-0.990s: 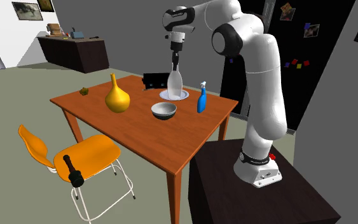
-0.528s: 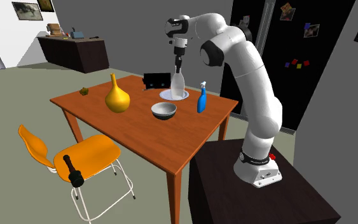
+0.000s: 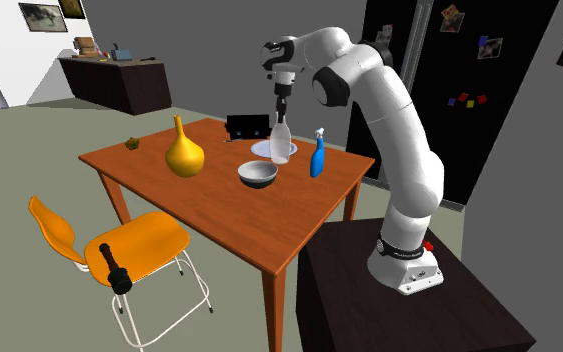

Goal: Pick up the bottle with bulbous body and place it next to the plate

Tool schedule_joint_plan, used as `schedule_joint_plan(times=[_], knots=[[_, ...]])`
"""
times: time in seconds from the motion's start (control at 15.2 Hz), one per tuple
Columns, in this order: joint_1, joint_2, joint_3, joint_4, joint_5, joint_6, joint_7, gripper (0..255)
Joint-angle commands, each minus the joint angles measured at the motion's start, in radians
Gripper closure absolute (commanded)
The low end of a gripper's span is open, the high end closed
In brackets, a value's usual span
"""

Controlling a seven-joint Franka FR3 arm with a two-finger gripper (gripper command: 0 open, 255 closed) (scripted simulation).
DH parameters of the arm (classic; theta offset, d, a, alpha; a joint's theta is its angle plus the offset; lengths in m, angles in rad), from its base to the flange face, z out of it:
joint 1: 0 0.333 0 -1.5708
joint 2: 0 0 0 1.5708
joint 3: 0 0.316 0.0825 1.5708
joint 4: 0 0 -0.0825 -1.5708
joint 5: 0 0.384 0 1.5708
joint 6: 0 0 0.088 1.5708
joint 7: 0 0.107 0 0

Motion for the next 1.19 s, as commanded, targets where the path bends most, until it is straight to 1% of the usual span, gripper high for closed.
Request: schedule_joint_plan(times=[0.0,0.33,0.86,0.92,1.12], knots=[[0.005,0.004,0.002,-0.025,0.004,0.027,-0.007,255],[0.016,0.014,0.009,-0.087,0.016,0.092,-0.024,255],[0.016,0.014,0.009,-0.087,0.016,0.092,-0.024,255],[0.016,0.014,0.009,-0.087,0.017,0.092,-0.025,0],[0.016,0.014,0.009,-0.086,0.017,0.092,-0.025,0]])
